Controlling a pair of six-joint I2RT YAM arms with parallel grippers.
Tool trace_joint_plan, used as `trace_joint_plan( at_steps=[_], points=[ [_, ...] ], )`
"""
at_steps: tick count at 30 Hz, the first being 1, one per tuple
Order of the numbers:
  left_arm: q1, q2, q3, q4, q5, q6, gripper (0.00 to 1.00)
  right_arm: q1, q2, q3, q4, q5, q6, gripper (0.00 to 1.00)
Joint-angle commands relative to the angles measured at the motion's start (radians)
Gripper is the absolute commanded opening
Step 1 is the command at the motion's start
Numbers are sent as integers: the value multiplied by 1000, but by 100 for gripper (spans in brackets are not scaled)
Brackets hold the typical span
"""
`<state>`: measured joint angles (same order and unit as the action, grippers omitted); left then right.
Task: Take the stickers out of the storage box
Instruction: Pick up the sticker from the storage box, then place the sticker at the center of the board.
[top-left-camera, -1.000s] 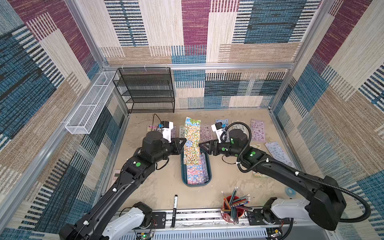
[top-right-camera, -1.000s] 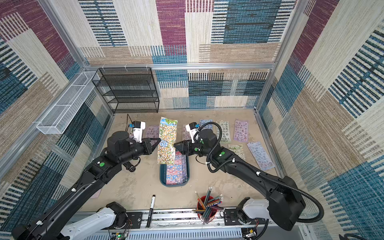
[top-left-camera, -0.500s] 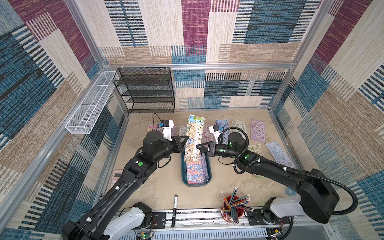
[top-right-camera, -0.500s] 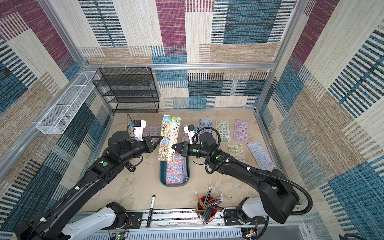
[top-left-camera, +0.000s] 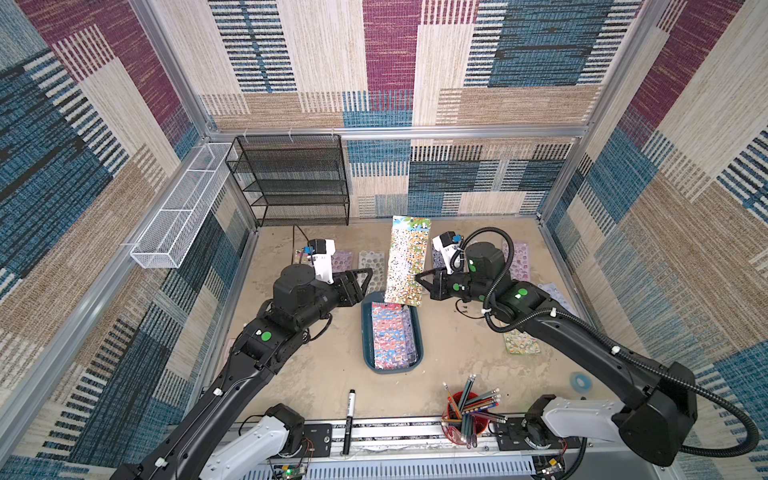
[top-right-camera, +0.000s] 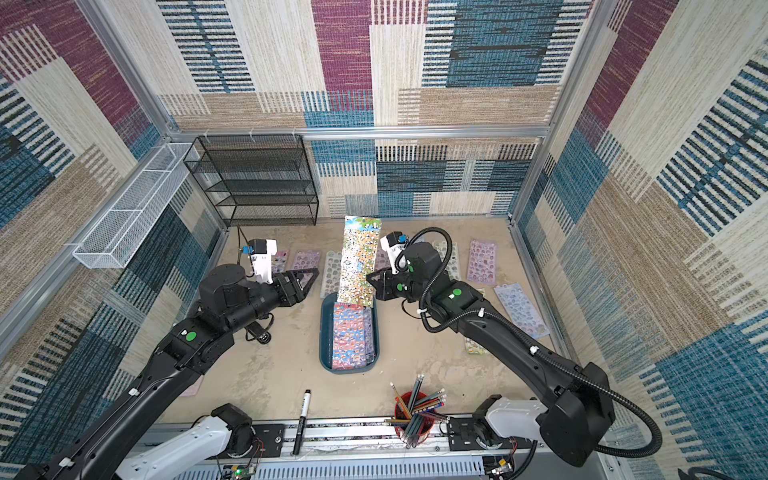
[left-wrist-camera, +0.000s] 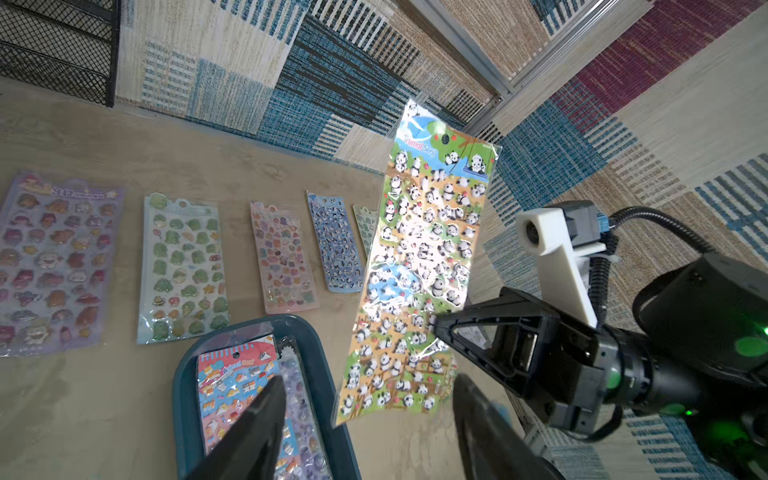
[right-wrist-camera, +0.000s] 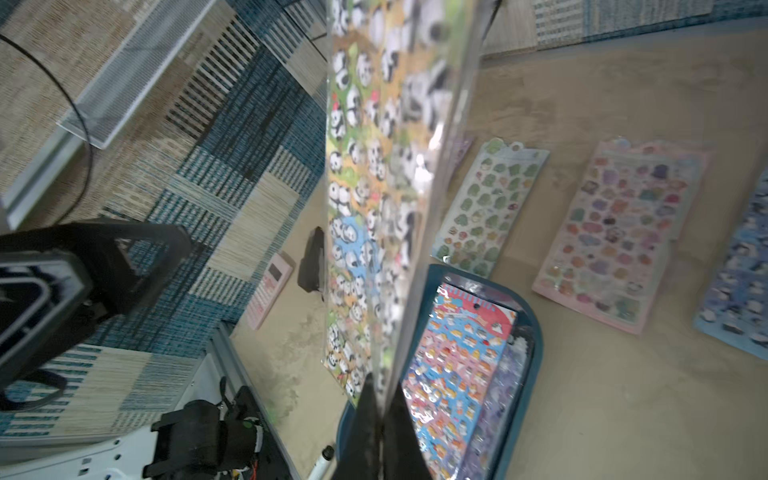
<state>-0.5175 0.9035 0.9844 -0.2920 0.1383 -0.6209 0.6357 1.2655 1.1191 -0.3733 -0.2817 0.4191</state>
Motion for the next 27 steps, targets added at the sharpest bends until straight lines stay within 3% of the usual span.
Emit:
trace_joint_plan(
  at_steps=[1, 13, 27],
  points=[
    [2, -20, 10, -68, -58, 55, 66, -15, -2, 39, -253, 113, -115, 0],
    [4, -49, -23, -108, -71, 66, 66, -103, -8, 39, -513, 232, -109, 0],
    [5, -28, -40, -112, -55, 49, 66, -177, 56, -95, -553, 160, -109, 0]
  ],
)
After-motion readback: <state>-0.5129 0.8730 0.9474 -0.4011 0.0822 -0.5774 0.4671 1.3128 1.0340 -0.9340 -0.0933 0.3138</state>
